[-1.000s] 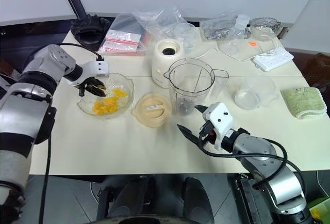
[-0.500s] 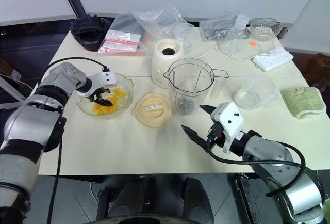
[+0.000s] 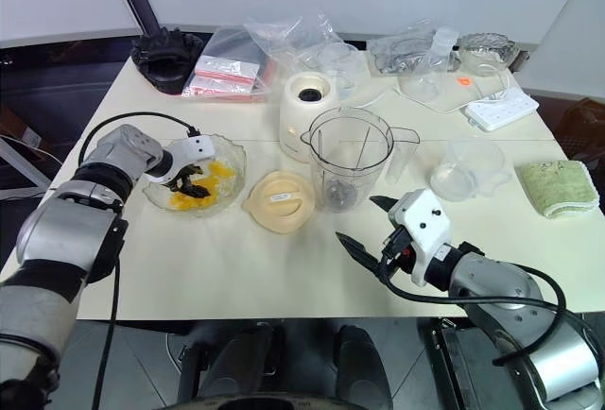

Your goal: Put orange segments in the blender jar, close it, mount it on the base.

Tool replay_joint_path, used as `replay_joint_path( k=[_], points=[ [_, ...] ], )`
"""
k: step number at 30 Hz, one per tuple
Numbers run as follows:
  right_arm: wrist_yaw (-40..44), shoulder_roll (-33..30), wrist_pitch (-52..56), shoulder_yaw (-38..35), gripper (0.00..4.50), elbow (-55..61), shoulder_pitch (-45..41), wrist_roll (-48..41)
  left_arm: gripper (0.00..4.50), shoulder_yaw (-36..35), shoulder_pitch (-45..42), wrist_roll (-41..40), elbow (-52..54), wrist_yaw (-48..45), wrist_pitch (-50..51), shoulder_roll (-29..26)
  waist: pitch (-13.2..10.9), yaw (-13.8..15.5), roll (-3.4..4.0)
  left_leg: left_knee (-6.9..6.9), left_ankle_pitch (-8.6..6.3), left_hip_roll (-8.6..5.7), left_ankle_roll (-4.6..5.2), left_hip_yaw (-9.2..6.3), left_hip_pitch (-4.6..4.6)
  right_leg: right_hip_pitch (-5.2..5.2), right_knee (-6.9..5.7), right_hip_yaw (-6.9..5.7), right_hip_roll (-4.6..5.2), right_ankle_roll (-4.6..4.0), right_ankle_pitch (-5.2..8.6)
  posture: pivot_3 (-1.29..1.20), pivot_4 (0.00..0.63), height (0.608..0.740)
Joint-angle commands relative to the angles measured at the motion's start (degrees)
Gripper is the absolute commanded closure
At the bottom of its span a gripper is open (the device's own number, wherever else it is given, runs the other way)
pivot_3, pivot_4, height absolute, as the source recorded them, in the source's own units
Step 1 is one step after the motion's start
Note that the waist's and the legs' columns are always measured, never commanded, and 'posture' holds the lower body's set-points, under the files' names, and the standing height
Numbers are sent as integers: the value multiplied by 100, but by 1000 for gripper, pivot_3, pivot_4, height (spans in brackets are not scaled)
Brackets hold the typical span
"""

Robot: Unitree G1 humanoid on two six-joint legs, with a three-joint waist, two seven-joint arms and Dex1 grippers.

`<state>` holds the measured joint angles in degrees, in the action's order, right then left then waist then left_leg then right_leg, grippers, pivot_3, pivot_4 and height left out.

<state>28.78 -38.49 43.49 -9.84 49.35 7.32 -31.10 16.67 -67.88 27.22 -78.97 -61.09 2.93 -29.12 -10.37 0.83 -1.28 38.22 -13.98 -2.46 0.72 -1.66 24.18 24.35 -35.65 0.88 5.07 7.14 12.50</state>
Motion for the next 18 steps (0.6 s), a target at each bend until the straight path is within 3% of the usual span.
replay_joint_path(
  k=[1,6,18],
  points=[
    [-58,-65,51,-209,0,335,58,-127,1976,-111,173,-100,-46,44,153,178,5,8,1,0,0,0,0,0,-4,-5,0,0,0,0,0,0,150,740],
    [-141,-111,147,-314,0,444,96,-212,4453,-169,210,-90,-44,60,249,245,6,2,2,-6,-4,0,4,-5,-62,-68,16,-3,1,0,2,0,150,740],
    [-170,-10,-67,98,0,71,-164,-24,4488,-173,-265,-60,2,-423,149,-286,2,-24,-4,-10,-10,7,11,0,-75,-74,21,-1,-2,-1,2,0,150,740]
  ],
)
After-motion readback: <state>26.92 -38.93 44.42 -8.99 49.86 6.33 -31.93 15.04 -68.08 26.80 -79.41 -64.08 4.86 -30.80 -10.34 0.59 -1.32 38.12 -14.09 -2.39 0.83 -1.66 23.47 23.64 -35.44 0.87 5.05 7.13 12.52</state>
